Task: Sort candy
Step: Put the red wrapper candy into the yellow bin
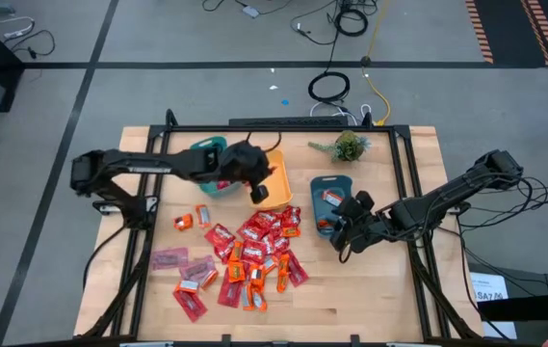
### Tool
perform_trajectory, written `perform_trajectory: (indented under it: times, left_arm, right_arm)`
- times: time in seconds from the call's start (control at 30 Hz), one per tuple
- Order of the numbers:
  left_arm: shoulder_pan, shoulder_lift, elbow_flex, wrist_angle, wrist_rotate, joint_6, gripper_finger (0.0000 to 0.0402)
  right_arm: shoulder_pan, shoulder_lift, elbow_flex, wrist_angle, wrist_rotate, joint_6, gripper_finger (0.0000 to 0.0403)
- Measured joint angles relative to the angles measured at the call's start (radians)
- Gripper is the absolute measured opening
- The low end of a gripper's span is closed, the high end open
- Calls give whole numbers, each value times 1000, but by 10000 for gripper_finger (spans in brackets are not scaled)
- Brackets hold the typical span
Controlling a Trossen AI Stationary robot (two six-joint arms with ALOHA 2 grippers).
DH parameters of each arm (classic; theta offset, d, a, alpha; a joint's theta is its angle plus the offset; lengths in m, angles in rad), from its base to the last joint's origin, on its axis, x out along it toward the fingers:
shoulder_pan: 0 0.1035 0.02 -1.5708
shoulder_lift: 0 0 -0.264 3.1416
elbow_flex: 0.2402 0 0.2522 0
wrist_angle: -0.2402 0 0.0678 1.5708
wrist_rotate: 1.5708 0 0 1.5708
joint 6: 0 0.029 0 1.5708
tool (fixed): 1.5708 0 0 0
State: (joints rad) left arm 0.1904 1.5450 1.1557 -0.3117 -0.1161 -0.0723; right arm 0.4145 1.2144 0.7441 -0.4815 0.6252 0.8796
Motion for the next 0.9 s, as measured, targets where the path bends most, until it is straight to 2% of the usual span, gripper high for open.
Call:
perform_trajectory:
  times: [0.13,0.4,0.73,0.9]
  left_arm:
    - [31,53,0,34,62,0,24]
    - [49,94,0,37,67,1,58]
    - [49,92,0,17,68,1,64]
    - [52,92,0,-9,142,0,77]
  right_arm:
    - [0,0,0,29,-10,-50,157]
    - [14,0,0,166,-36,-288,157]
    - [33,34,0,171,-55,-492,157]
    - [32,60,0,172,-55,-555,157]
